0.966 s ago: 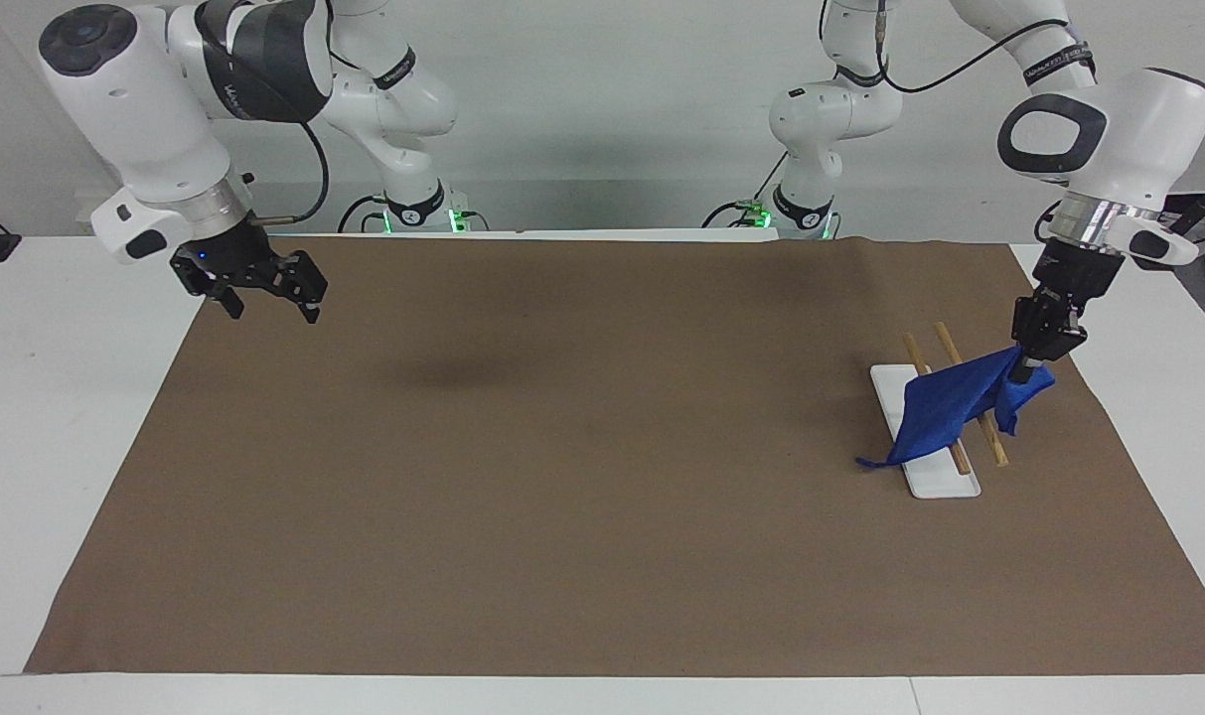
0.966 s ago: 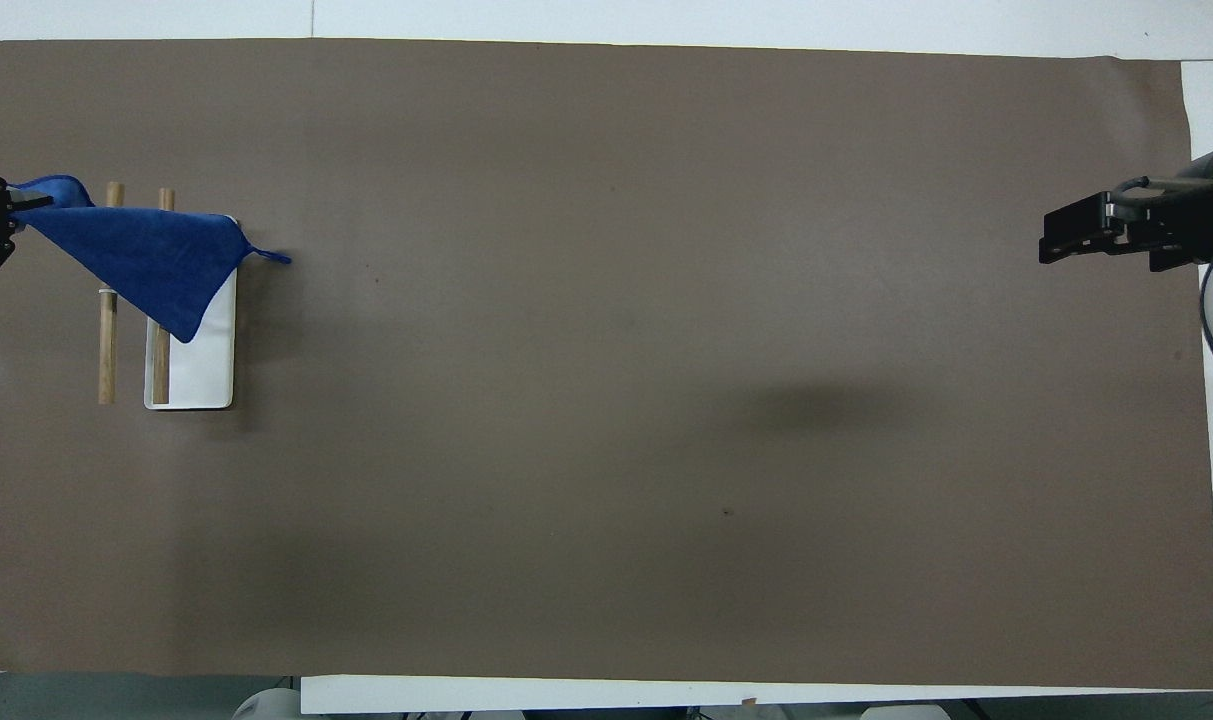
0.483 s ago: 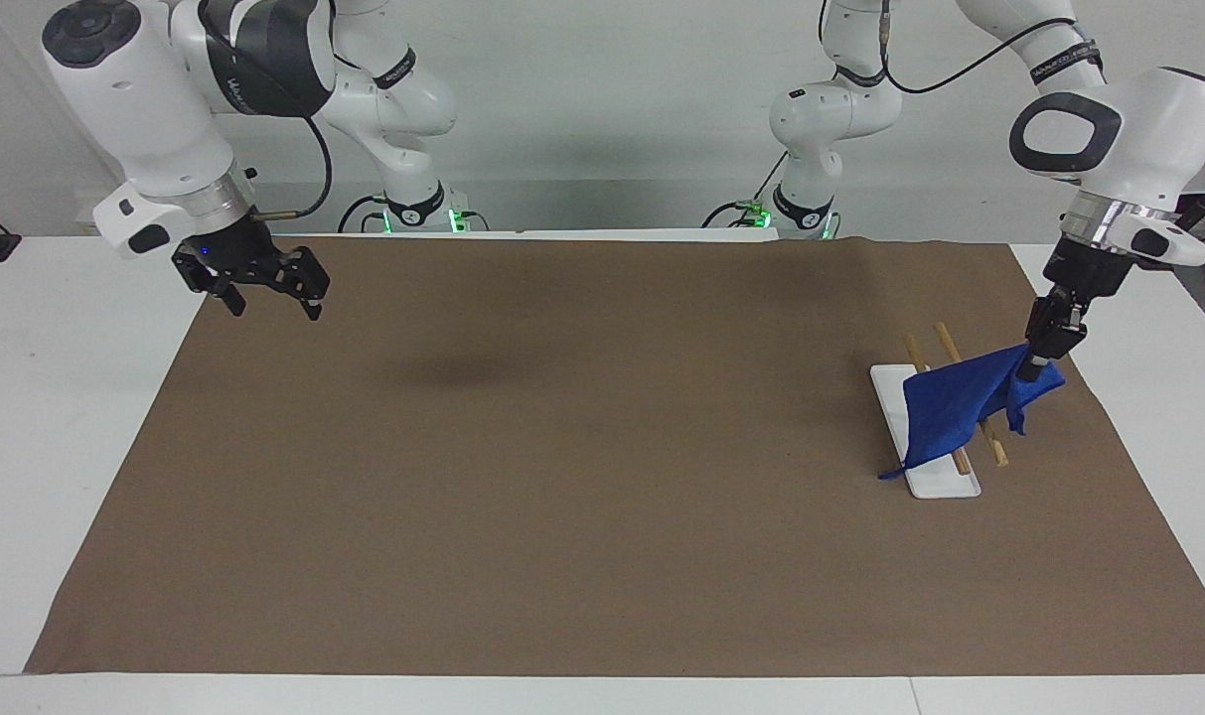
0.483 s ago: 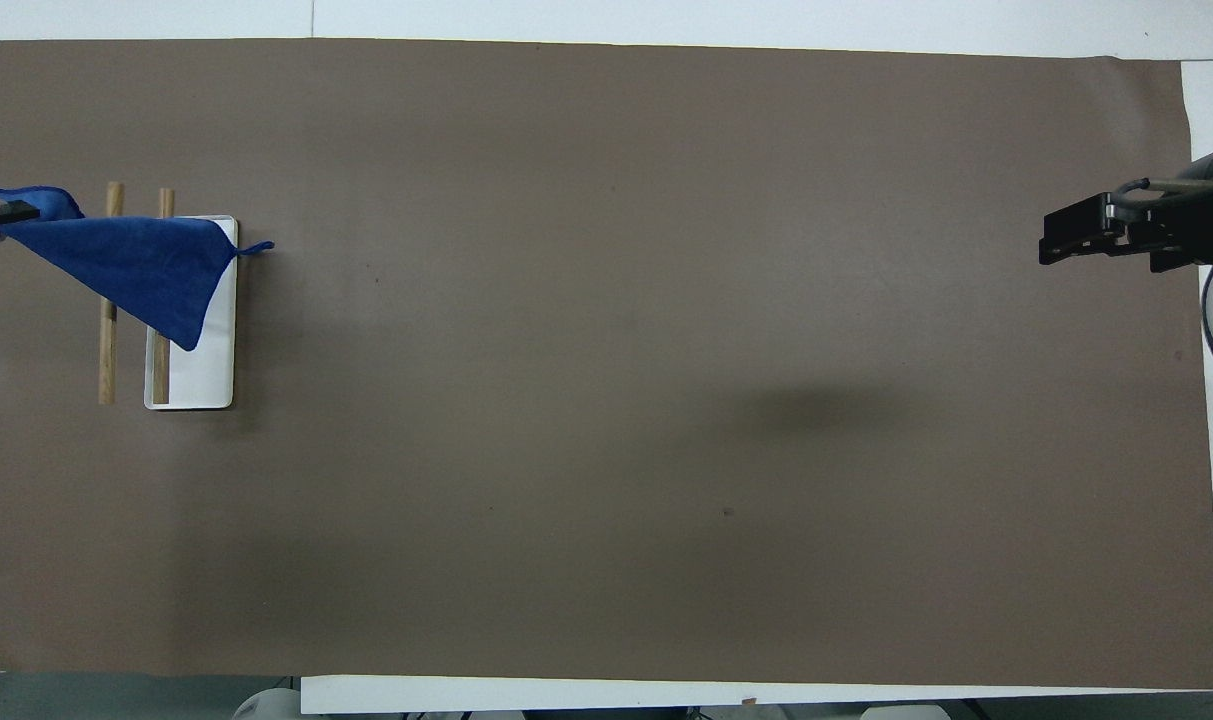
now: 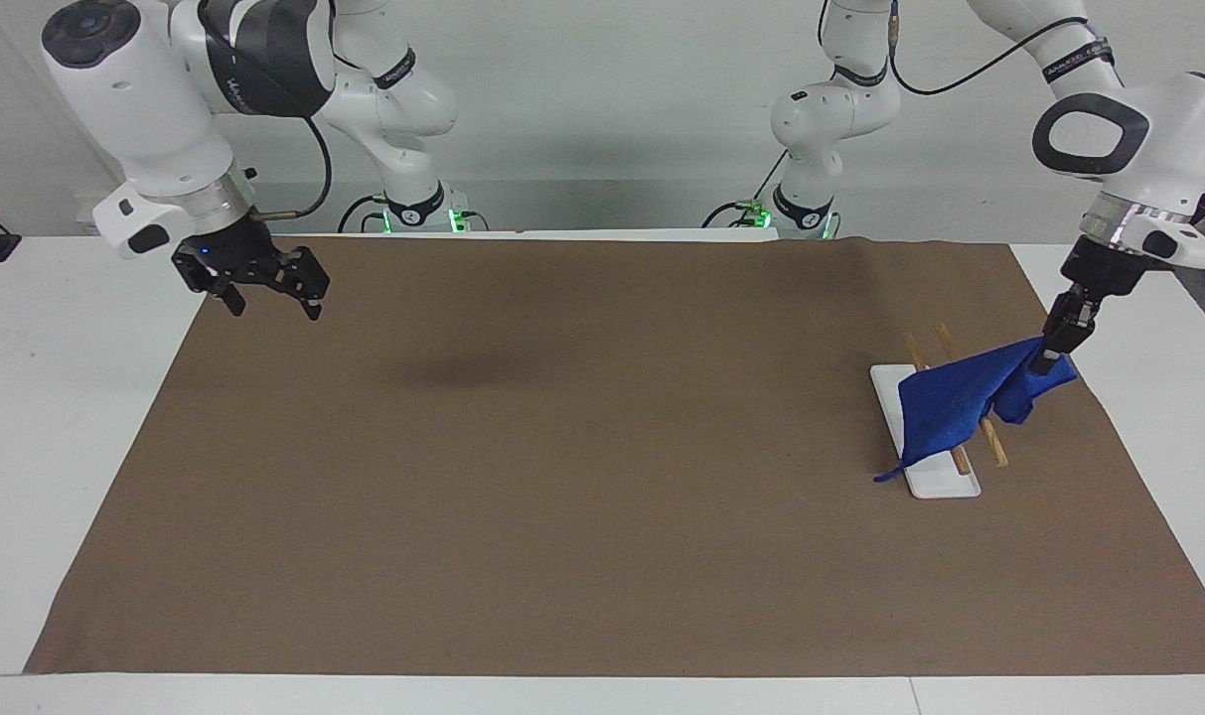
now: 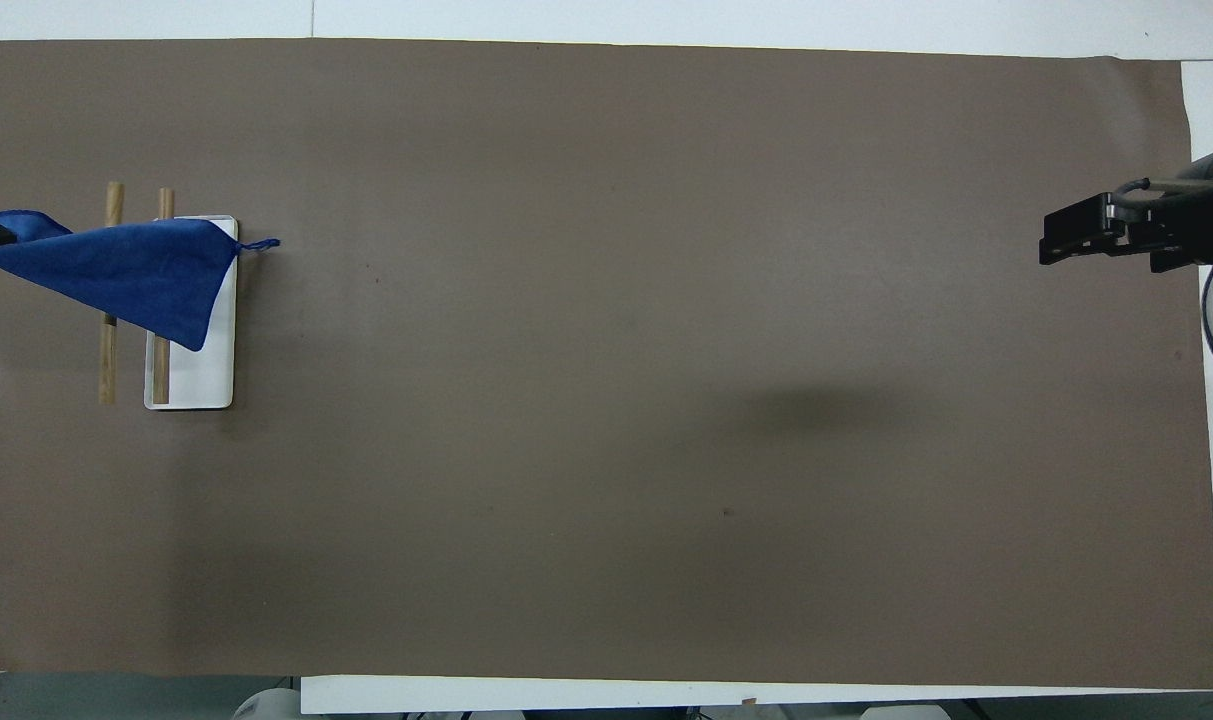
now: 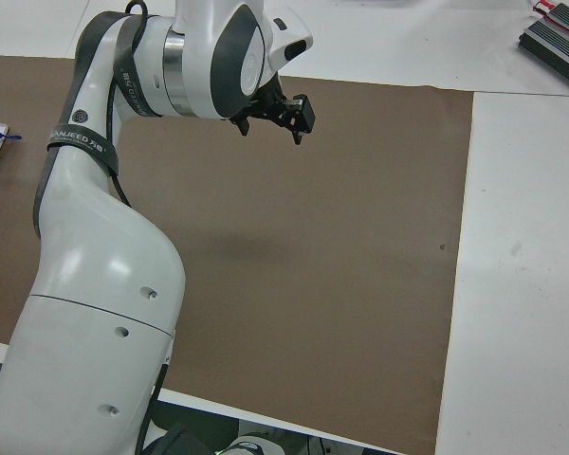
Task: Right arm passes towel to left arm to hang
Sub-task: 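Drape the towel over the wooden bar with the left gripper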
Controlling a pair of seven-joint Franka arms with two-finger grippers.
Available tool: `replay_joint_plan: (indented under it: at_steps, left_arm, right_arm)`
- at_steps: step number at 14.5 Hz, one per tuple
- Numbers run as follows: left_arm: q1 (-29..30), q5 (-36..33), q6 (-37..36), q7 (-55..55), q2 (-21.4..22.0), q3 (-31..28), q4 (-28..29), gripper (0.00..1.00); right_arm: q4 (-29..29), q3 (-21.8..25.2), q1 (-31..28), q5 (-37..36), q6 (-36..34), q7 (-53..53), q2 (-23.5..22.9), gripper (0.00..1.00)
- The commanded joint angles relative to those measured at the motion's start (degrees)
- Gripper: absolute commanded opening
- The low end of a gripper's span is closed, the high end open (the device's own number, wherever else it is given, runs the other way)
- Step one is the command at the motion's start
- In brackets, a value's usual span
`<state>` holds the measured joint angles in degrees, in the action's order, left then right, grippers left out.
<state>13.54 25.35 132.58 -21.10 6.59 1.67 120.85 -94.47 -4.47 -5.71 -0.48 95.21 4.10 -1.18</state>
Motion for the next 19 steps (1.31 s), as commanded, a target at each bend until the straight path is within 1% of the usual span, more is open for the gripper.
replay_joint_plan:
  at_steps: [1, 4, 8, 10, 13, 15, 17, 18, 19]
  left_arm:
    - [1.8, 0.1, -0.8, 4.8, 0.0, 0.1, 1.2, 0.00]
    - [2.8, 0.1, -0.6, 4.1, -0.6, 0.3, 0.0, 0.00]
    - [2.4, 0.8, -2.1, -0.2, -3.9, 0.3, -6.7, 0.00]
    - [2.1, 0.8, -2.4, -1.0, -4.4, 0.3, -7.7, 0.00]
    - [2.0, 0.5, -2.5, -0.9, -4.2, 0.3, -7.0, 0.00]
    - [1.9, 0.1, -1.8, 0.1, -3.2, 0.2, -3.5, 0.01]
    - [2.0, -0.1, -2.1, 1.0, -2.4, 0.2, -1.8, 0.04]
    - [2.0, -1.6, -2.3, 1.3, -1.9, 0.2, -0.9, 0.05]
    - [2.1, -5.2, -2.5, 1.3, -1.2, 0.2, 0.2, 0.05]
  right_arm:
    - [-1.0, -0.3, -0.4, 0.0, -0.1, 0.6, 0.9, 1.00]
    - [-1.0, -0.3, -0.4, 0.0, -0.1, 0.6, 0.9, 1.00]
    - [-1.0, -0.3, -0.4, 0.0, -0.1, 0.6, 0.9, 1.00]
    - [-1.0, -0.3, -0.4, 0.0, -0.1, 0.6, 0.9, 1.00]
    - [-1.1, -0.3, -0.4, 0.0, -0.1, 0.6, 0.9, 1.00]
    - [-1.0, -0.3, -0.4, 0.0, -0.1, 0.6, 0.9, 1.00]
    - [-1.0, -0.3, -0.4, 0.0, -0.1, 0.6, 0.9, 1.00]
    - [-1.1, -0.2, -0.4, 0.0, -0.1, 0.6, 0.9, 1.00]
    - [-1.0, -0.3, -0.4, 0.0, -0.1, 0.6, 0.9, 1.00]
